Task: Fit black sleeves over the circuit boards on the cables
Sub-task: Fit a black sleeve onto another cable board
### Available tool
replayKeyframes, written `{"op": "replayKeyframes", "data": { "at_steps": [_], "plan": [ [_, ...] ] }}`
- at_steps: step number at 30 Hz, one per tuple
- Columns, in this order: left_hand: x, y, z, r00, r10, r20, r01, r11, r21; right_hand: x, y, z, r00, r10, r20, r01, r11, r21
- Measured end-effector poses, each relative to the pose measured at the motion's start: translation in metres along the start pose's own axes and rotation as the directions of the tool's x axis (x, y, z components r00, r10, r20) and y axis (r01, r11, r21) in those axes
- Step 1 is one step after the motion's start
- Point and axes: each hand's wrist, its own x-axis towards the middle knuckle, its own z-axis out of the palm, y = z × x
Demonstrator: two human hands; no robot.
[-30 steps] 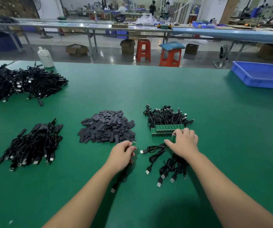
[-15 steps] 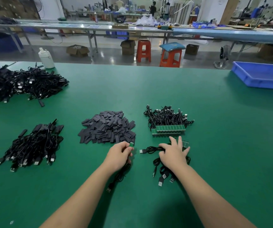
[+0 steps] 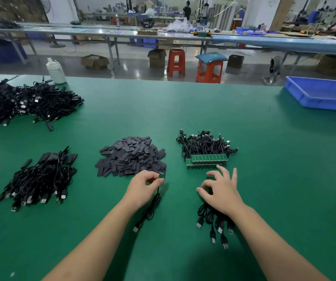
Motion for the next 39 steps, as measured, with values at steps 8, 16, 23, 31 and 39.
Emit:
{"op": "replayKeyframes", "data": {
  "at_steps": [8,16,23,31,39],
  "plan": [
    [-0.004,0.022,0.002,0.993,0.000,0.114,0.043,0.924,-0.380,0.002,-0.098,-0.003,0.970,-0.064,0.236,-0.177,0.478,0.860],
    [0.000,-0.002,-0.004,0.987,-0.143,0.079,0.156,0.967,-0.199,0.005,-0.120,0.030,0.960,-0.007,0.278,-0.245,0.453,0.857],
    [0.010,-0.039,-0.017,0.983,0.055,-0.177,0.041,0.865,0.499,0.008,-0.114,0.039,0.972,0.042,0.233,-0.228,0.426,0.875],
    [0.017,-0.074,-0.024,0.999,0.052,0.014,-0.041,0.563,0.825,-0.002,-0.108,0.047,0.978,-0.020,0.205,-0.178,0.421,0.889],
    [0.003,-0.072,-0.025,0.980,0.199,-0.021,-0.100,0.578,0.810,0.001,-0.104,0.049,0.964,-0.009,0.267,-0.234,0.454,0.860]
  ]
}}
